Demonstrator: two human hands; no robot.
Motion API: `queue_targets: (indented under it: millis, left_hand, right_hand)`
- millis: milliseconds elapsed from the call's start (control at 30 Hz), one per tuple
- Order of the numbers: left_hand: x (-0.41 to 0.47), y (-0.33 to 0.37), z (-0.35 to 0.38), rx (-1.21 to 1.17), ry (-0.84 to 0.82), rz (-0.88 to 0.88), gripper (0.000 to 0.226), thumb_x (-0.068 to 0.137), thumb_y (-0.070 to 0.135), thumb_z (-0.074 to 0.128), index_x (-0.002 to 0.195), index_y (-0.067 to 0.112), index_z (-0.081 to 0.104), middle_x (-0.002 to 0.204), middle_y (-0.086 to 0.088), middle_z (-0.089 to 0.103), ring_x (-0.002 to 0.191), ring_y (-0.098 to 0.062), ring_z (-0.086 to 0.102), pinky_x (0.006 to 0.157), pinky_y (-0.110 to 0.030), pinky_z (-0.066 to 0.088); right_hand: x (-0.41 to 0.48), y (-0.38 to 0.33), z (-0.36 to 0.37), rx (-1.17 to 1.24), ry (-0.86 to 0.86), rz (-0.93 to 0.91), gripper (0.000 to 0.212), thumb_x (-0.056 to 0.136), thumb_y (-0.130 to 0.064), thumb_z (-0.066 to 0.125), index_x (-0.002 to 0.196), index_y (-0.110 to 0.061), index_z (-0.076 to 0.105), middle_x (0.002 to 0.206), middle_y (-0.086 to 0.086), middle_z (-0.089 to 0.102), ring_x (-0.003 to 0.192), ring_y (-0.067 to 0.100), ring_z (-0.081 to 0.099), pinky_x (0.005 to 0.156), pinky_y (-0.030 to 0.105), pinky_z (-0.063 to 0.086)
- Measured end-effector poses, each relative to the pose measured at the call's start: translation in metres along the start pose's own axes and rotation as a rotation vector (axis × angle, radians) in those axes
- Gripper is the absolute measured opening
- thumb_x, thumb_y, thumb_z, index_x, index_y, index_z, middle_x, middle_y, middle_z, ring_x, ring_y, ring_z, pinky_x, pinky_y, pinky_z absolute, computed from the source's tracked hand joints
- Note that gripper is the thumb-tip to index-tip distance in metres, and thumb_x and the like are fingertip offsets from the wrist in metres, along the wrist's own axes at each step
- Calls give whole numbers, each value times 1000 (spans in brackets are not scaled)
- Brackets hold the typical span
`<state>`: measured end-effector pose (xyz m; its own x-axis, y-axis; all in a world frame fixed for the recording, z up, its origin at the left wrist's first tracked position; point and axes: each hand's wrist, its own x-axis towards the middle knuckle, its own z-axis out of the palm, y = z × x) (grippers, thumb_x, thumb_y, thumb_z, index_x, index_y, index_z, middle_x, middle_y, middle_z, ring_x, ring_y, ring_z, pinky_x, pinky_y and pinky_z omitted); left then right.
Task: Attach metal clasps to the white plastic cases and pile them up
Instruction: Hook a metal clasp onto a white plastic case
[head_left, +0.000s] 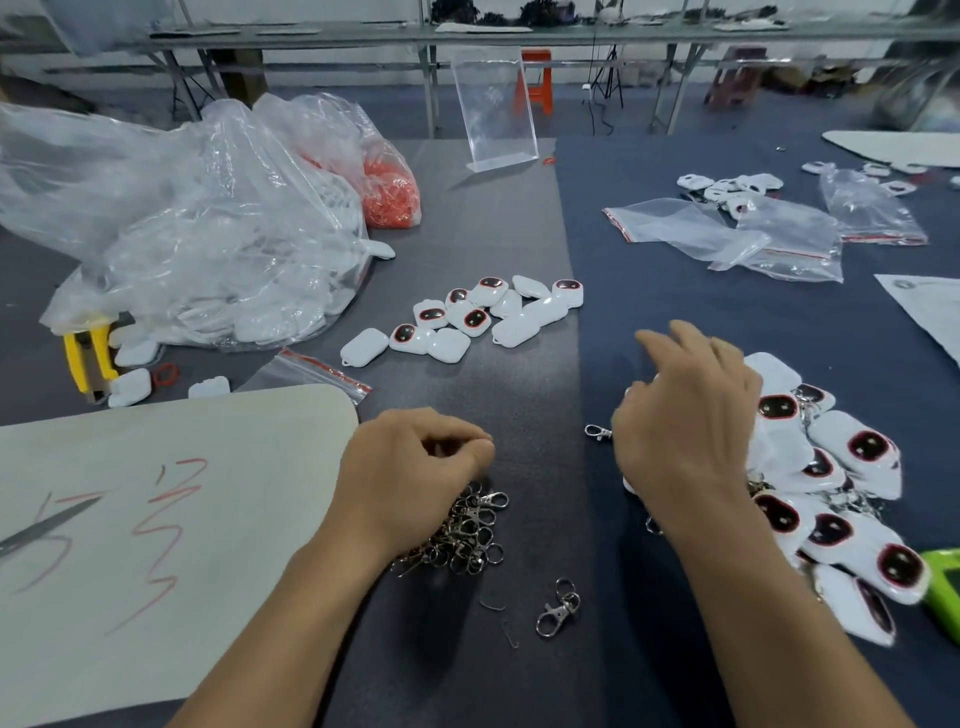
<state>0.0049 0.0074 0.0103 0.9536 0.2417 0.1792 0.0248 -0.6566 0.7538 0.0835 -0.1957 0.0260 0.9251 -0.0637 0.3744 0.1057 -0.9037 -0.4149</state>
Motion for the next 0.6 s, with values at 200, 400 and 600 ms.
queue_targets:
  millis: [200,400,600]
  left_hand:
    - [-1,-4,-12,160,-347,207,37,68,30,72,100,48,76,109,31,63,106,7,59,89,-6,41]
    - [0,-6,-12,126,-293,178,23,75,19,79,85,39,80,93,26,69,92,2,63,80,-10,42]
    - [-8,-1,-4,47,-65,68,23,74,33,73,90,49,71,72,33,69,71,12,66,71,-13,53]
  right_hand:
    - [-11,-49,26,131,-127,-279,42,85,3,57,122,-13,66,146,6,55,141,27,37,115,36,24]
    - [31,-70,59,70,-460,-327,67,89,-2,49,154,-11,33,159,12,31,142,31,27,114,42,31]
    - [19,-63,68,-62,-302,-389,31,91,-14,54,122,-17,57,123,6,49,110,32,49,86,39,35]
